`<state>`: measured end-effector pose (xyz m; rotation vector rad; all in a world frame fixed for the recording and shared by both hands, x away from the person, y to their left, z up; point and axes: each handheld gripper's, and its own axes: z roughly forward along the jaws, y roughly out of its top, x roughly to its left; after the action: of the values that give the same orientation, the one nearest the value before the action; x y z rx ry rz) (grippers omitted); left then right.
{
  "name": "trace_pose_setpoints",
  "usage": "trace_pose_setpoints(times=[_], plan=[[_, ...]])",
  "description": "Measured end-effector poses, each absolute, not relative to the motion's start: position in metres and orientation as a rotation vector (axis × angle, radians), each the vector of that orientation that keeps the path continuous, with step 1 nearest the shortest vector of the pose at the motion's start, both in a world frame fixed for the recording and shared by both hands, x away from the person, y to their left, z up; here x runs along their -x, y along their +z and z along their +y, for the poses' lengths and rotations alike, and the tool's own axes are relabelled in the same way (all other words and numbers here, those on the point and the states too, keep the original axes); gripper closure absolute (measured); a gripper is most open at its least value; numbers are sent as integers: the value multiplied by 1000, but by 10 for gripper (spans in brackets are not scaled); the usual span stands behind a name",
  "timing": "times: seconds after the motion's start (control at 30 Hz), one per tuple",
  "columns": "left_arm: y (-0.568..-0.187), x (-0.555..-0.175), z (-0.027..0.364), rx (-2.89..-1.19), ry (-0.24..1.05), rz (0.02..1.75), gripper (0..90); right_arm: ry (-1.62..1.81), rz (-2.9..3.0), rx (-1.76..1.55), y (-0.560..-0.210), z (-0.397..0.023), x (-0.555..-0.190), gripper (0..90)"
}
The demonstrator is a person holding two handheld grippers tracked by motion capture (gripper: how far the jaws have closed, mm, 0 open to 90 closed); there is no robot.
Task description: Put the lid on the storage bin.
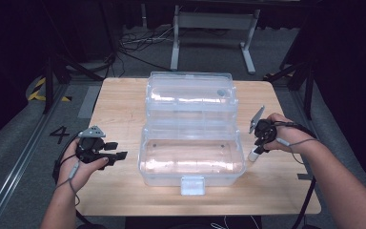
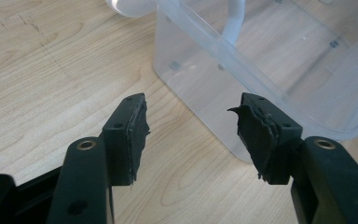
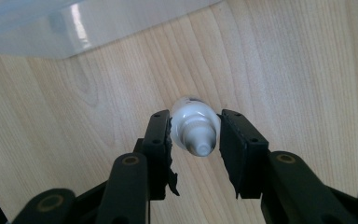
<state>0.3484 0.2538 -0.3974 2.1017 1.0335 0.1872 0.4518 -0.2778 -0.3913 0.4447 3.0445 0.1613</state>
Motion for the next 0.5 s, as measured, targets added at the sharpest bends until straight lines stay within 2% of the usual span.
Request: trace_pose_setpoints(times=[0.5], plan=[[-398,-349,253,-2101,185,1040,430,128,3056,-461,-400,-279,-455,709]])
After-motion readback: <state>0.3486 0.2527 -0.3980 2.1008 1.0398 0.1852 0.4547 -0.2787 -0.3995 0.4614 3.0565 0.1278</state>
